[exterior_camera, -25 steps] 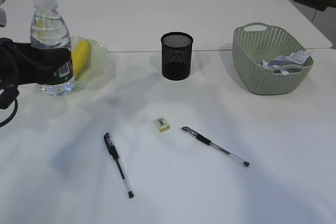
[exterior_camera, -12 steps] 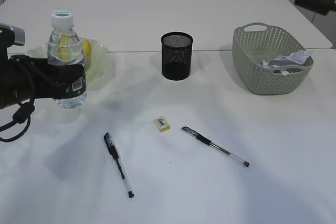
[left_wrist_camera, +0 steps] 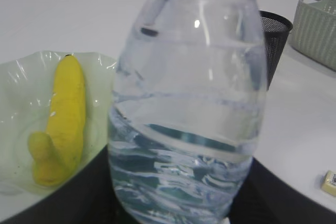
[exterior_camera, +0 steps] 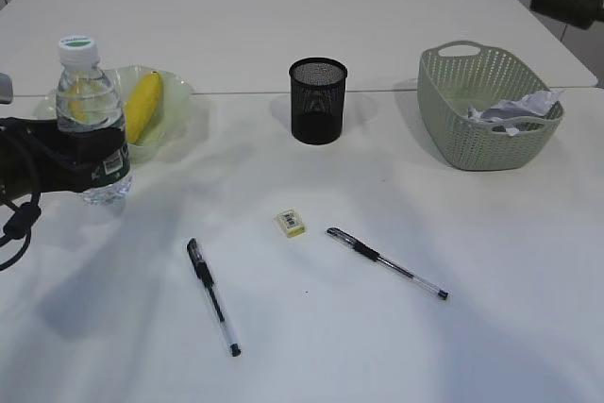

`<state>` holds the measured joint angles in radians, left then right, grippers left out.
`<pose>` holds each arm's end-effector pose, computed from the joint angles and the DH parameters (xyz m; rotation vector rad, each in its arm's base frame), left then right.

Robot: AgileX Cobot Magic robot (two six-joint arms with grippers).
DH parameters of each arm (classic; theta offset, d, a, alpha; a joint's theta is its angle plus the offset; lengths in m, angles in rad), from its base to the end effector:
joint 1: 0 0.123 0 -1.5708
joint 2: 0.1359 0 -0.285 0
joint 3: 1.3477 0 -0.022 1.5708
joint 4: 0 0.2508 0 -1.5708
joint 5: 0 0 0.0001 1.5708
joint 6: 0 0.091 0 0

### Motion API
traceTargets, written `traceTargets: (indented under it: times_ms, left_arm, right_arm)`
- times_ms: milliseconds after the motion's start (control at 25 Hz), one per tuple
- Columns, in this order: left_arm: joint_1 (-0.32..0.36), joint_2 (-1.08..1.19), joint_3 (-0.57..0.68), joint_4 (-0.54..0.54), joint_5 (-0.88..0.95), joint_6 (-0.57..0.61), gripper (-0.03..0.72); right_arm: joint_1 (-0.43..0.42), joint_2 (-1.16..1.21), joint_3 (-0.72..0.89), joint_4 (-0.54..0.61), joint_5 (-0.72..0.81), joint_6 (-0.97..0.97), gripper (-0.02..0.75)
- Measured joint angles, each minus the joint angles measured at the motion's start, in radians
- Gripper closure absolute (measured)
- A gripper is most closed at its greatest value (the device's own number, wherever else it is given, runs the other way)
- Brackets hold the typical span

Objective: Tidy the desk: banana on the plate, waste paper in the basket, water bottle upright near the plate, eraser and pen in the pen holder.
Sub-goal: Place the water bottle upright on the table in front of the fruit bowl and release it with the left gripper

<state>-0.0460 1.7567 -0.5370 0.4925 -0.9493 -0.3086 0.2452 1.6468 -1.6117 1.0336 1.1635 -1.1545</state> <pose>0.2961 -0.0486 0.1552 0.3158 1.7856 -0.3942 0.3196 0.1540 0.3958 -1.2154 1.7876 0.8890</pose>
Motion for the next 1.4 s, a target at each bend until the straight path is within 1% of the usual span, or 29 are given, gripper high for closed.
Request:
traceTargets:
  times_ms: [120, 320, 720, 1000, 1400]
  left_arm:
    - [0.0, 0.015, 0.0, 0.006, -0.032, 0.004, 0.298]
    - [0.0, 0.091, 0.0, 0.006, -0.09, 0.006, 0.253]
    - [0.0, 0.151, 0.0, -0.013, -0.133, 0.032, 0.249]
    - [0.0, 0.218, 0.0, -0.028, -0.14, 0.075, 0.249]
    - [0.0, 0.222, -0.002, -0.04, -0.146, 0.107, 0.249]
  right_arm:
    - [0.0, 0.0, 0.0, 0.0, 0.0, 0.002, 0.225]
    - [0.0, 0.0, 0.0, 0.0, 0.015, 0.006, 0.225]
    - [0.0, 0.0, 0.0, 0.0, 0.02, 0.013, 0.225]
    - [0.0, 0.0, 0.0, 0.0, 0.03, 0.021, 0.225]
    - [0.0, 0.0, 0.0, 0.0, 0.04, 0.023, 0.225]
